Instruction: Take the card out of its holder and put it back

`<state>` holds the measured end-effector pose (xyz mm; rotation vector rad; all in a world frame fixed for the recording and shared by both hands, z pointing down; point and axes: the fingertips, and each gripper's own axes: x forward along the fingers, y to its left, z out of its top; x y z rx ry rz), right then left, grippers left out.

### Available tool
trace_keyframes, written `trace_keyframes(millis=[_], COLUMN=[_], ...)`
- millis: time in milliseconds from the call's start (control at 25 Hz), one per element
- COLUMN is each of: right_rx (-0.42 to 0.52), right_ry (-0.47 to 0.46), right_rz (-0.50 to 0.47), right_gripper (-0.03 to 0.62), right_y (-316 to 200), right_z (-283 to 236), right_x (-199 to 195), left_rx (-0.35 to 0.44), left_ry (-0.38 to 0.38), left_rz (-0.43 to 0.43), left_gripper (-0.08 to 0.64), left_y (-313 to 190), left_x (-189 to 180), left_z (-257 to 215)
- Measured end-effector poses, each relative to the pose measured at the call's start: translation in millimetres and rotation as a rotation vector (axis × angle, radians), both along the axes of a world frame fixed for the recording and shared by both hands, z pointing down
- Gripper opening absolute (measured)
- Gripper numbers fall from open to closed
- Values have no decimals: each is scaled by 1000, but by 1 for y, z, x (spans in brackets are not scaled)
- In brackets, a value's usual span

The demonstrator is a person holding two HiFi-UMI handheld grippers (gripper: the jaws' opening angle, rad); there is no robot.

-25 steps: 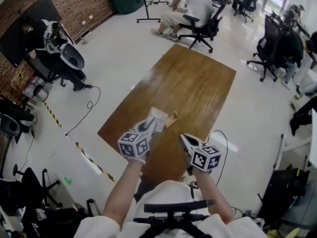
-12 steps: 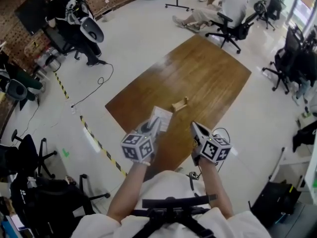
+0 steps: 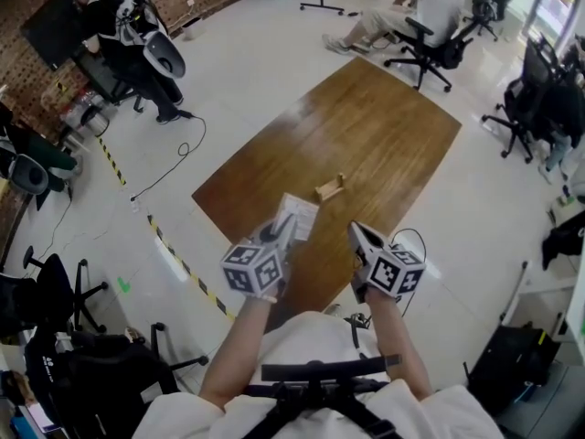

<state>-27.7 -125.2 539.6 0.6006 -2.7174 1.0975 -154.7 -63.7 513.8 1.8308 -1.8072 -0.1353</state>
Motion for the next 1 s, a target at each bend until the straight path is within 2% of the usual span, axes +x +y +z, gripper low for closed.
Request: trace_keyframes(millis=[280, 560, 1000], right_rx=[-2, -14, -34], right_ry=[9, 13, 1], right_rz=[1, 20, 102], right_gripper=[3, 3, 3], right_y=[-4, -12, -33], right_z=[0, 5, 8], right_x=[-1, -4, -8], left_rx=[-8, -27, -81], left_ry=[27, 19, -46], left_rz=[14, 47, 214], left_gripper=[14, 14, 14], left_y=[-10, -27, -79], left_x=[2, 0, -9], left_z=[5, 10, 16])
